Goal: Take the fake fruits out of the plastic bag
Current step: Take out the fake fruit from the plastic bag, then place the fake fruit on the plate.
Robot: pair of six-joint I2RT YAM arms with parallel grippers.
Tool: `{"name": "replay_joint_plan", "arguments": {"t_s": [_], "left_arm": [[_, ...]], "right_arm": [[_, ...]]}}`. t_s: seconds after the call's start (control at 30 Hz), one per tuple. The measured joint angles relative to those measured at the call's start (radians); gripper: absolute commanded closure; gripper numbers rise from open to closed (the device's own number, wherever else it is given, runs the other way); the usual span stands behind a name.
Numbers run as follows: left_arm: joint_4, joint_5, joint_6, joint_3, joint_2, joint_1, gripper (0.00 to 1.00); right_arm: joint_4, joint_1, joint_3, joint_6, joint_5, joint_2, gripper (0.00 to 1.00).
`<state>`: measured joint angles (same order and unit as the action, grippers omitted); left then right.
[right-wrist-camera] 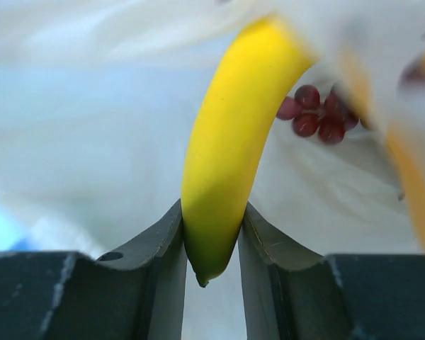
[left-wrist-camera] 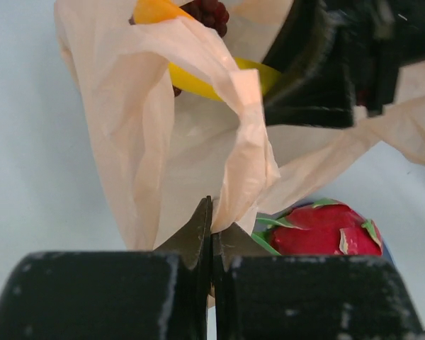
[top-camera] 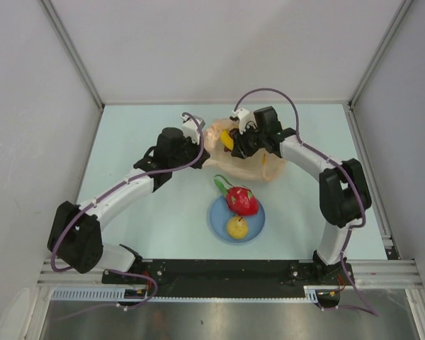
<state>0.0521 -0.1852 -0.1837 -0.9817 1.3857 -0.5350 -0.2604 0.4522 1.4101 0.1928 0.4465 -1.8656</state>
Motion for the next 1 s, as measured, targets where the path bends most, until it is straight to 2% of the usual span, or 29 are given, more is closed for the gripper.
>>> {"name": "replay_joint_plan", "arguments": {"t_s": [0.2, 0.37, 0.5, 0.73, 1.0], "left_arm": [[-0.047, 0.0, 0.0, 0.002, 0.002, 0.002, 1.0], [-0.056, 0.002, 0.0, 0.016, 0.002, 0.002, 1.0], [-0.058, 0.017, 0.0, 0.02, 0.003, 0.002, 1.0], [-0.067, 0.024, 0.0, -0.021, 0.036, 0.002, 1.0], [-0.055, 0.014, 0.007, -0.024, -0.017, 0.002, 1.0]], "right_arm": [[-0.212, -0.006, -0.035, 0.254, 0.034, 0.119, 0.83], [-0.395, -0.076, -0.099, 0.419, 0.057, 0.194, 0.82], [-0.521, -0.095, -0.12, 0.527, 0.073, 0.316, 0.81], [-0.657, 0.058, -0.128, 0.651, 0.092, 0.581, 0.8], [-0.759, 0.212, -0.205, 0.663, 0.052, 0.65, 0.81]]}}
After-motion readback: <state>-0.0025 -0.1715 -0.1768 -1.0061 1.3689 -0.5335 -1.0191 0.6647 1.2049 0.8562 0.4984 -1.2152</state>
